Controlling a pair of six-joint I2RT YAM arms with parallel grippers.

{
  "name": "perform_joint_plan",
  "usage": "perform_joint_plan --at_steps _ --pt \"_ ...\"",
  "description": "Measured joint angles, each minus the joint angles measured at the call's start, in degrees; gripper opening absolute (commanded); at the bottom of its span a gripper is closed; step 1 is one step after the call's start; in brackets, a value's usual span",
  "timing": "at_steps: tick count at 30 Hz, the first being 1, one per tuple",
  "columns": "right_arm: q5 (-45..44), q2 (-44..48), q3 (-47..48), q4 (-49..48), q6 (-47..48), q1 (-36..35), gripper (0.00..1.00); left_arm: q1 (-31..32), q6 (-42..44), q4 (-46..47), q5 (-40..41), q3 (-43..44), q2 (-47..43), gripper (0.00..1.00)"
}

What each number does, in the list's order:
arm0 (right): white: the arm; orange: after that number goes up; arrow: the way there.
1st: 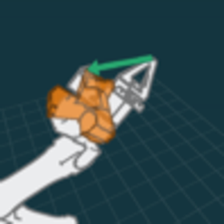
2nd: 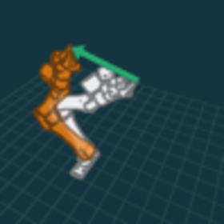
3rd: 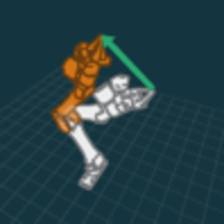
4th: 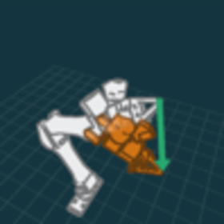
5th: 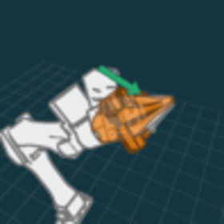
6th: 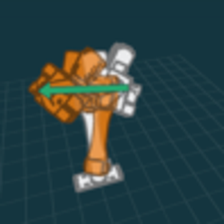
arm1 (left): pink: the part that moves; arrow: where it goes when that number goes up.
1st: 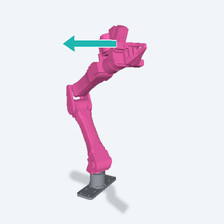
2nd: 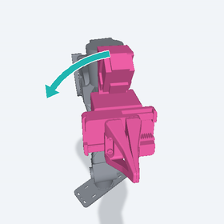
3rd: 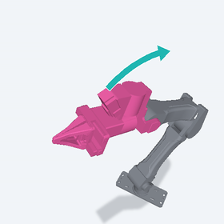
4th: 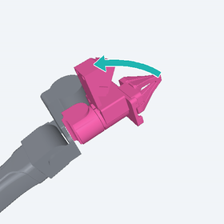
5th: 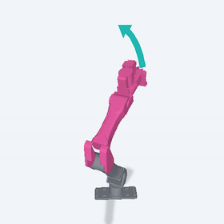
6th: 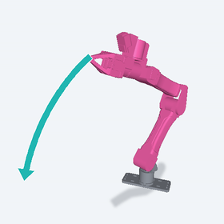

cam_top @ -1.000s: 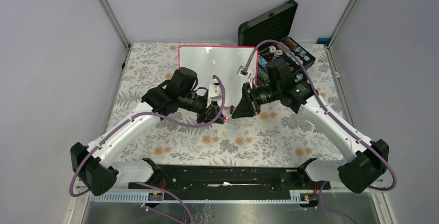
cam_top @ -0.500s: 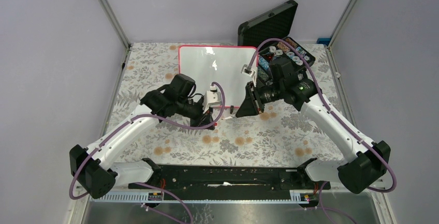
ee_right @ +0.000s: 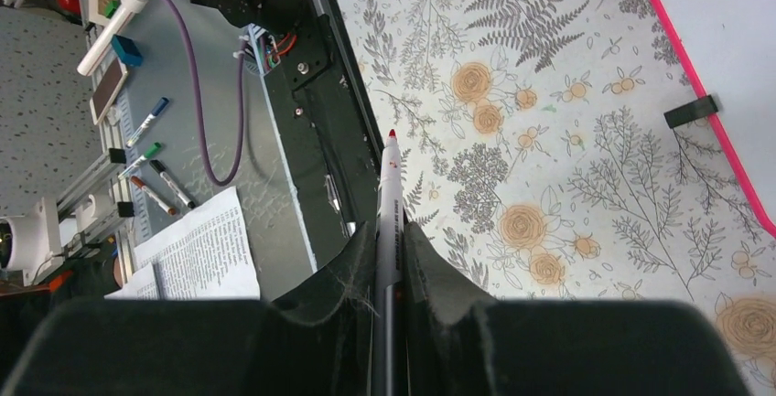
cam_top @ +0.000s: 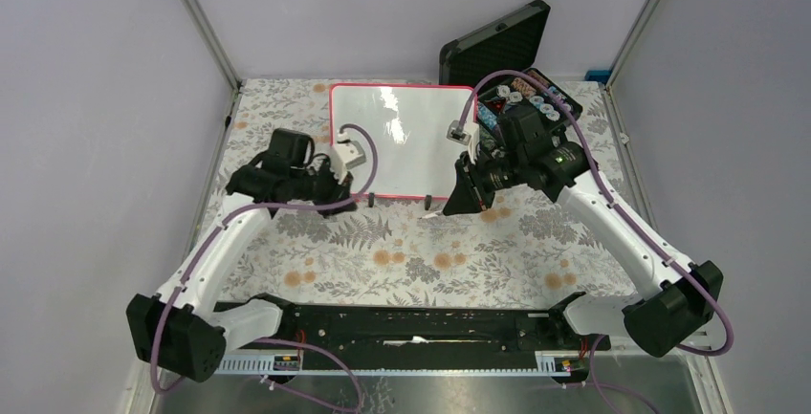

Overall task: Write a sentence on the whiteboard
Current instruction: Place the pen cap at the center of the board.

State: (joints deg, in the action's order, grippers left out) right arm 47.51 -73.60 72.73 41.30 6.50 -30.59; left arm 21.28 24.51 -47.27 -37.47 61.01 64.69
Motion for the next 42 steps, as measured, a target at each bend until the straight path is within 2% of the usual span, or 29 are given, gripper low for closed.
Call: perform_joint_plan --at_steps 7,10,12,20,27,31,42 --pt "-1.7 0.0 -2.2 -0.5 0.2 0.0 0.0 -24.0 8.6 1.7 8.6 -6.6 3.7 0.0" --pt "-2.1 0.0 -3.3 -1.4 0.1 0.0 0.0 -32.0 12.0 4.5 11.6 -8.0 8.5 0.0" --pt "-2.5 -0.1 -3.6 -1.6 0.2 0.0 0.0 -34.6 13.7 6.9 13.3 -8.8 11.4 0.0" --pt "-3.1 -0.1 -4.1 -2.9 0.2 0.7 0.0 -38.9 16.5 16.3 16.0 -9.7 23.6 0.03" --pt "-3.1 -0.1 -4.3 -3.1 0.1 1.1 0.0 -39.8 17.0 21.0 16.3 -11.6 26.5 0.29" --pt "-3.1 -0.1 -4.3 -3.1 0.1 1.1 0.0 -39.8 17.4 21.6 16.3 -11.6 26.7 0.36" --pt "-3.1 -0.1 -4.5 -3.1 0.2 1.1 0.0 -39.7 19.3 19.6 14.8 -11.6 26.5 0.47"
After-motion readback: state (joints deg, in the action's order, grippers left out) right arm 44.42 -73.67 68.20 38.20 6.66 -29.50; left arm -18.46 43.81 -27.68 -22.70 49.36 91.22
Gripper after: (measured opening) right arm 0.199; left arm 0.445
